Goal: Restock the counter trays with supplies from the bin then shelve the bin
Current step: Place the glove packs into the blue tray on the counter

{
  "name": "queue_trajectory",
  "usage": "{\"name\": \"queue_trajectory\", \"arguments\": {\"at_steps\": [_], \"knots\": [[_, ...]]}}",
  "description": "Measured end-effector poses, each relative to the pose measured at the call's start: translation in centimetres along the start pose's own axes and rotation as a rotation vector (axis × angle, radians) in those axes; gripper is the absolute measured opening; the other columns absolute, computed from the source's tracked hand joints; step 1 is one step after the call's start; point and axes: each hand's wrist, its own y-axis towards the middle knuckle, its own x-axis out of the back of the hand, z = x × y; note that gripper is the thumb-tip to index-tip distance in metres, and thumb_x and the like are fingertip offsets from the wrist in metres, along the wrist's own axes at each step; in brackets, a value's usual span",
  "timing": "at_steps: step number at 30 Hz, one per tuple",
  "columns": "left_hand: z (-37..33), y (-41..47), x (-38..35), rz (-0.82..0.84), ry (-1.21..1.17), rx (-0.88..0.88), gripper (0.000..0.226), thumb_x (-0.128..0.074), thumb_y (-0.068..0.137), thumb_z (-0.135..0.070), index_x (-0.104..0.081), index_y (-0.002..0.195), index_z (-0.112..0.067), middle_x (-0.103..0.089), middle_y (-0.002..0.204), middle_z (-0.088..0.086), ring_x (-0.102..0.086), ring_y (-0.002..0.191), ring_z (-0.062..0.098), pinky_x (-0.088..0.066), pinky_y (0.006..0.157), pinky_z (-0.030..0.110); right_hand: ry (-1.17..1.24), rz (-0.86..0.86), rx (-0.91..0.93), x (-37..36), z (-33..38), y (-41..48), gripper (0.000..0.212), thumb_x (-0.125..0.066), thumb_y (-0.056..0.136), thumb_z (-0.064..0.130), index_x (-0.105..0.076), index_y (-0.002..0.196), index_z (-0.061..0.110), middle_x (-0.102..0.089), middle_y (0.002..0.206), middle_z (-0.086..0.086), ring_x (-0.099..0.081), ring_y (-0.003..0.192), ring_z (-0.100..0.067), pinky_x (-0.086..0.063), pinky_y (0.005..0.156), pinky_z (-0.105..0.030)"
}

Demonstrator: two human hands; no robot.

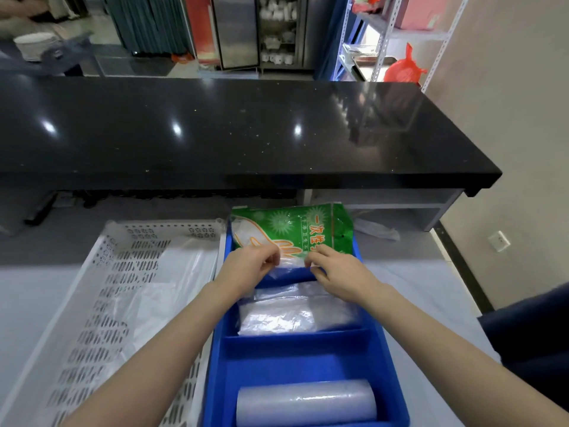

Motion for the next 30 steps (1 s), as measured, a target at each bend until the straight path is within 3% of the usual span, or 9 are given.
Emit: {"name": "queue_trajectory", "arguments": {"at_steps": [4,9,13,17,20,24,26,30], "knots": [[0.1,0.4,0.2,-0.006,-0.020,-0.021,0.015,-0.061,0.085,-0.009,-0.067,0.083,-0.023,-0.071,0.088,-0.006,-0.064,0.081,0.014,-0.052,0.073,0.031,0.024,0.008,-0.012,0.0,-0.2,0.3,0.027,-0.040,0.098,0.030,-0.057,0.118,0.028,-0.055,0.116,0.001,-0.059,0.096,-0.027,-0.049,0.081,-0.040],[0.5,1.4,0.0,0.066,0.235,-0.160,0.022,-0.060,0.080,-0.002,-0.072,0.092,-0.017,-0.065,0.102,-0.001,-0.061,0.088,0.022,-0.047,0.064,0.031,0.052,0.026,-0.023,-0.3,-0.3,0.8,0.030,-0.041,0.097,0.035,-0.062,0.118,0.029,-0.055,0.113,0.002,-0.055,0.102,-0.022,-0.048,0.081,-0.037],[1.1,1.4,-0.5,0.159,0.319,-0.206,0.028,-0.049,0.091,-0.011,-0.071,0.109,-0.014,-0.059,0.118,0.003,-0.053,0.103,0.024,-0.042,0.079,0.032,0.065,0.078,-0.076,-1.0,-0.3,1.1,0.033,-0.040,0.096,0.045,-0.064,0.116,0.033,-0.054,0.112,0.006,-0.050,0.107,-0.018,-0.047,0.083,-0.037],[1.0,0.5,-0.7,0.189,0.247,-0.036,0.036,-0.040,0.091,-0.028,-0.073,0.100,-0.017,-0.051,0.130,-0.004,-0.046,0.109,0.019,-0.035,0.081,0.033,0.093,0.141,-0.133,-0.9,0.0,1.3,0.035,-0.038,0.096,0.048,-0.064,0.115,0.033,-0.055,0.116,0.007,-0.050,0.110,-0.018,-0.047,0.086,-0.040],[1.1,-0.2,-0.6,0.184,0.323,0.073,0.041,-0.043,0.088,-0.041,-0.072,0.094,-0.013,-0.052,0.123,0.000,-0.042,0.112,0.019,-0.037,0.086,0.033,0.070,0.176,-0.170,-0.4,0.1,1.2,0.038,-0.034,0.096,0.048,-0.065,0.109,0.032,-0.057,0.114,0.004,-0.054,0.107,-0.022,-0.048,0.081,-0.038],[1.0,-0.8,-0.2,0.252,0.434,0.058,0.052,-0.043,0.087,-0.055,-0.066,0.114,-0.017,-0.051,0.130,-0.002,-0.040,0.120,0.019,-0.037,0.097,0.035,0.010,0.097,-0.106,0.7,0.2,0.6,0.035,-0.036,0.098,0.042,-0.067,0.105,0.027,-0.062,0.108,0.000,-0.055,0.100,-0.025,-0.044,0.082,-0.037],[0.9,-1.1,0.2,0.205,0.451,0.066,0.051,-0.042,0.088,-0.056,-0.065,0.117,-0.021,-0.054,0.130,-0.005,-0.041,0.120,0.019,-0.036,0.099,0.035,-0.015,0.032,-0.054,1.3,0.0,0.3,0.032,-0.039,0.098,0.038,-0.066,0.111,0.026,-0.065,0.111,0.002,-0.052,0.101,-0.024,-0.042,0.088,-0.038],[0.3,-2.1,1.1,0.047,0.482,0.102,0.035,-0.045,0.087,-0.044,-0.069,0.105,-0.026,-0.060,0.113,-0.005,-0.047,0.109,0.019,-0.036,0.090,0.033,0.006,-0.001,-0.034,2.4,-0.2,0.3,0.032,-0.042,0.098,0.034,-0.067,0.112,0.022,-0.062,0.113,-0.002,-0.052,0.106,-0.025,-0.043,0.093,-0.040]]}}
